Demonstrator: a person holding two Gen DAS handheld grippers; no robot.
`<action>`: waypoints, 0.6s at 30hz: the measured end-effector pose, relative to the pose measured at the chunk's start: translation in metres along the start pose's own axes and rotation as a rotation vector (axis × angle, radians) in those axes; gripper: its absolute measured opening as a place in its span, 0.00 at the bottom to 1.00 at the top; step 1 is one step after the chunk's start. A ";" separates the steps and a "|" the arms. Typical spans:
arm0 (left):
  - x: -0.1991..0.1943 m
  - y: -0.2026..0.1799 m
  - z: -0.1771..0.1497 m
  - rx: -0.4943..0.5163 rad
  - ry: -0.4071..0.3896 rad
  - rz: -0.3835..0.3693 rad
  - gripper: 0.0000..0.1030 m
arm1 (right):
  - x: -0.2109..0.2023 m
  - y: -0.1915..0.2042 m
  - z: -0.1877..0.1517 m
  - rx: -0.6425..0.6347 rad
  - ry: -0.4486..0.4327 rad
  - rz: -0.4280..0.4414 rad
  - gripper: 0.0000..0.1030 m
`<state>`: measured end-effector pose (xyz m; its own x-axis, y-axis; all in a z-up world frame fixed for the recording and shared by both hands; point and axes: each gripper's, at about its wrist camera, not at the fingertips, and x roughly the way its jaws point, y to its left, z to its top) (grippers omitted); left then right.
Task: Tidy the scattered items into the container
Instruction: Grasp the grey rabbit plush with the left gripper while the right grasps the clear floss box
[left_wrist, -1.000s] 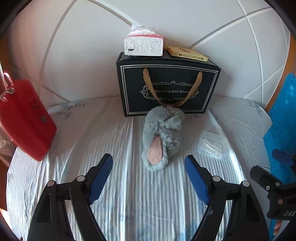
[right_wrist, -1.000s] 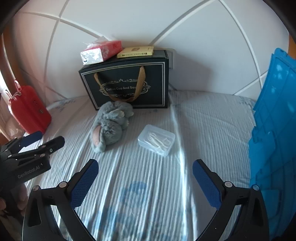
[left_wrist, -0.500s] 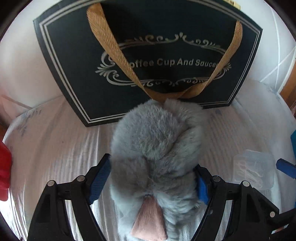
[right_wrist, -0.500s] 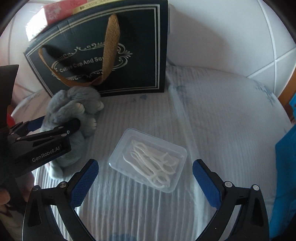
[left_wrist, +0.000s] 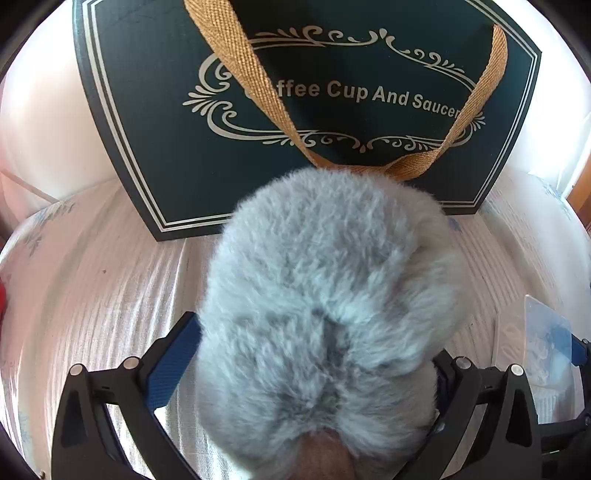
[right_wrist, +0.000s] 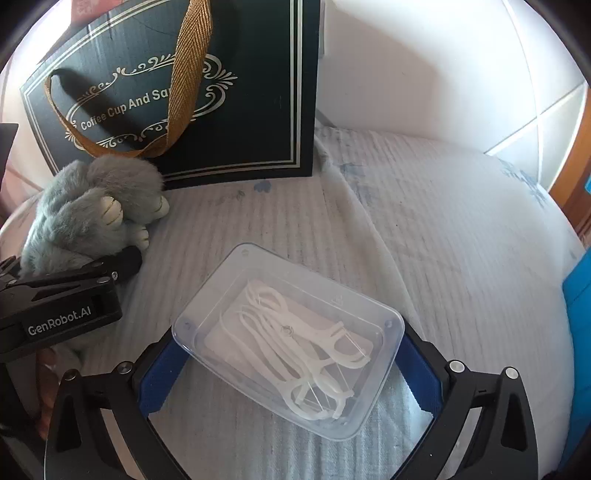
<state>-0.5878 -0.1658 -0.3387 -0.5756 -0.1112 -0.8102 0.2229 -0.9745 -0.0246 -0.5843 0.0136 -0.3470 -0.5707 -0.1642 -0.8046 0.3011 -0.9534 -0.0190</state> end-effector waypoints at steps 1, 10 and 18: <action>0.000 0.000 0.000 -0.001 0.000 -0.001 1.00 | 0.000 0.000 -0.001 0.000 0.000 -0.001 1.00; -0.024 -0.009 -0.016 0.041 0.004 -0.013 0.56 | -0.016 -0.006 -0.016 0.017 0.018 -0.016 0.97; -0.092 0.003 -0.060 0.005 0.003 0.018 0.55 | -0.083 0.009 -0.039 -0.050 -0.047 0.020 0.97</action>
<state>-0.4872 -0.1469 -0.2993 -0.5692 -0.1281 -0.8122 0.2295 -0.9733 -0.0072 -0.5041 0.0284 -0.3039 -0.5991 -0.1954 -0.7765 0.3496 -0.9363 -0.0340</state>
